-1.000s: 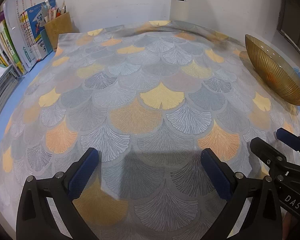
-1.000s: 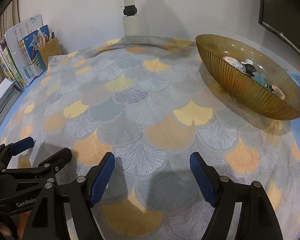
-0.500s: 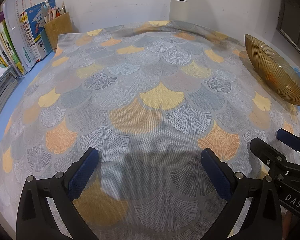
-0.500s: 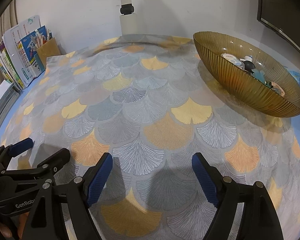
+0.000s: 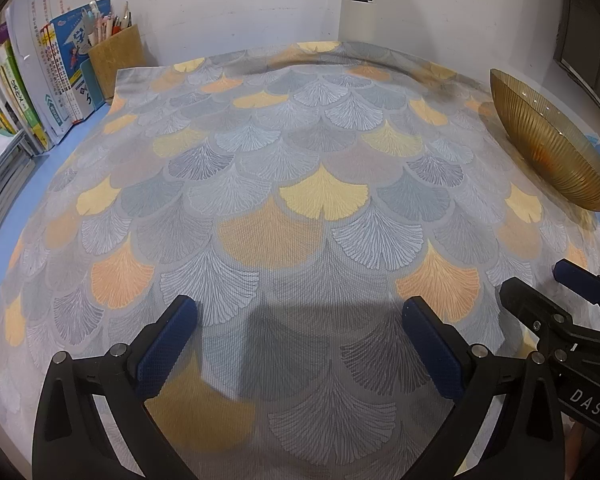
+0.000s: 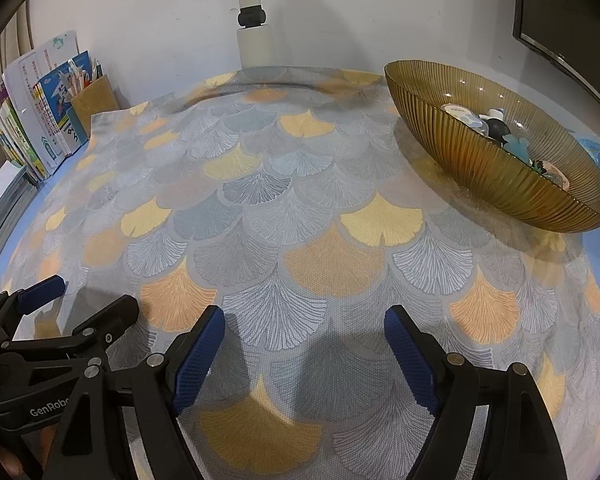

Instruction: Organize rigid objects

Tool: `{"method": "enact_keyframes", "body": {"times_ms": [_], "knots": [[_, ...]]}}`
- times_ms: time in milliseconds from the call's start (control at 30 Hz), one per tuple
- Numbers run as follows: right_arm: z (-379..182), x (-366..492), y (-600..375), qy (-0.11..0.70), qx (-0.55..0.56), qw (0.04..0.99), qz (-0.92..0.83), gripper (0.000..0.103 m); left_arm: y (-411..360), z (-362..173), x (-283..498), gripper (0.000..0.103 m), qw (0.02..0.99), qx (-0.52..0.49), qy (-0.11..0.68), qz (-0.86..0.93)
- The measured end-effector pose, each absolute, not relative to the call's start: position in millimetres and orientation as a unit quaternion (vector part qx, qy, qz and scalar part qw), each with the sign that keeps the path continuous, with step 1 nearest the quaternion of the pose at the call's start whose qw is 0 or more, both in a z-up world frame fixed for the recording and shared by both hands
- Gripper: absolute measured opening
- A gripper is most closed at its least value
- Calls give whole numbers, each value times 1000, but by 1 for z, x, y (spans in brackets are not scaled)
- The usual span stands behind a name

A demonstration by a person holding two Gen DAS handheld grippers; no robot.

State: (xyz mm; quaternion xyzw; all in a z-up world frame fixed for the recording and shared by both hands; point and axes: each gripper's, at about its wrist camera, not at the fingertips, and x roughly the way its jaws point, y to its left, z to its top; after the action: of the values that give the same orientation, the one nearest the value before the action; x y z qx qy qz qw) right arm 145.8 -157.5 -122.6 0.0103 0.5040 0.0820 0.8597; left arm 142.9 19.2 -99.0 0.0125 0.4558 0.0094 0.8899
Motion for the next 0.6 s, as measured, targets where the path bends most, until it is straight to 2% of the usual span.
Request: {"method": "enact_keyframes", "body": {"times_ms": [600], "knots": [[-123, 146, -158, 504, 10, 860, 83, 81, 19, -100, 143, 103, 890, 13, 456, 9]]}}
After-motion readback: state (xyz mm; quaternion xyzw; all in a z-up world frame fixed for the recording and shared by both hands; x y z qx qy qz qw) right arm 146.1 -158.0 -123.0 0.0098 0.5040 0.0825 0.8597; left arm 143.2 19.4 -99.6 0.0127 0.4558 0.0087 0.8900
